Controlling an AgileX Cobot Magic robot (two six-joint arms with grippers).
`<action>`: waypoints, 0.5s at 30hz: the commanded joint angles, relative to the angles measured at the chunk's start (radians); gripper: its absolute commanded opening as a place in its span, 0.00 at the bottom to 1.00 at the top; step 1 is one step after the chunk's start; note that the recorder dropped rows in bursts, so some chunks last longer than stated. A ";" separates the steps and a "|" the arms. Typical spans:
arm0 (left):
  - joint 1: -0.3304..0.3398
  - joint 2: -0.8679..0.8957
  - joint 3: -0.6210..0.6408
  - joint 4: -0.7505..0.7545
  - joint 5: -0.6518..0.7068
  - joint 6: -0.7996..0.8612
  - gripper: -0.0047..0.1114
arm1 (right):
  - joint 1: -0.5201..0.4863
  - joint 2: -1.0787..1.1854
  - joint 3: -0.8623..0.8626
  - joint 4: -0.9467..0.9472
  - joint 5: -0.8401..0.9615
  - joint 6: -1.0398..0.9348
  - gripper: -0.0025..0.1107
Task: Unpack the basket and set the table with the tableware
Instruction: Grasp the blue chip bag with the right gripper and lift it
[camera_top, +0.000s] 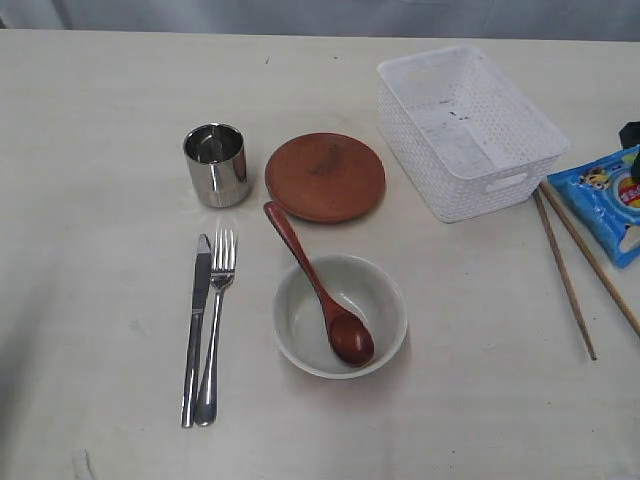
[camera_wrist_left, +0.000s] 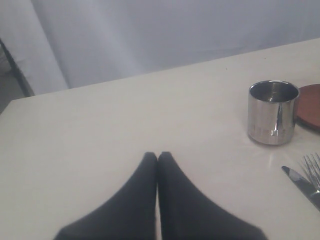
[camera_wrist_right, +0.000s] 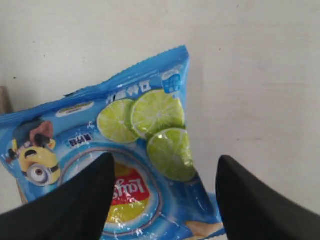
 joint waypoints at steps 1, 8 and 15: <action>0.005 -0.003 0.002 -0.013 -0.008 -0.003 0.04 | -0.002 0.047 -0.005 -0.001 0.018 -0.011 0.52; 0.005 -0.003 0.002 -0.013 -0.008 -0.003 0.04 | -0.002 0.059 -0.005 -0.001 0.024 -0.011 0.21; 0.005 -0.003 0.002 -0.013 -0.008 -0.003 0.04 | -0.002 0.018 -0.005 -0.005 0.054 -0.022 0.02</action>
